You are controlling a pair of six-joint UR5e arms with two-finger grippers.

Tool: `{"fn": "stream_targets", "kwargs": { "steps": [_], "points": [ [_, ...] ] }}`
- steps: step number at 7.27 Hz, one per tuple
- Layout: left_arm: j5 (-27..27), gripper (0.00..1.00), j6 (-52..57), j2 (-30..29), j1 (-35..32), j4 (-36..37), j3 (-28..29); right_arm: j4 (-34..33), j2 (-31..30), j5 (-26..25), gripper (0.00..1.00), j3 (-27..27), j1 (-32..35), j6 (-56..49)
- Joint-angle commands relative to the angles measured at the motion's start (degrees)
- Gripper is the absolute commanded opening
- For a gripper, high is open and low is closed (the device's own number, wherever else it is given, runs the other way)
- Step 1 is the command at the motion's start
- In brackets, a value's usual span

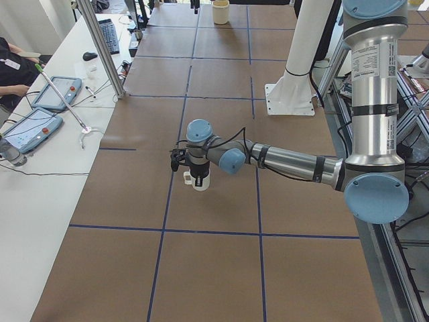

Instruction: Left arm hands cup to right arm to dump lemon

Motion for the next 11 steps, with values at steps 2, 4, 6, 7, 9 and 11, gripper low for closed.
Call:
{"fn": "stream_targets", "kwargs": {
  "steps": [2,4,6,7,9,11],
  "points": [
    [0.6,0.00,-2.8,-0.1,3.6,-2.5,1.6,0.2,-5.7,1.0,1.00,0.9,2.3,-3.4],
    [0.6,0.02,-2.8,-0.1,3.9,-2.4,2.5,0.4,-6.2,0.6,1.00,1.0,2.3,-3.5],
    [0.6,0.04,-2.4,-0.1,4.6,-2.5,3.3,0.5,-7.0,0.5,1.00,1.1,2.4,-3.6],
    [0.6,0.09,-2.0,-0.3,4.7,-2.6,3.4,0.7,-7.5,0.4,1.00,1.2,2.4,-3.6],
    [0.6,1.00,0.3,0.5,4.6,-2.8,2.1,0.7,-8.8,0.3,1.00,1.0,2.7,-5.2],
    [-2.4,1.00,13.7,0.7,0.3,0.5,2.0,0.2,-10.1,0.3,1.00,0.7,4.1,-7.0]
  ]
}}
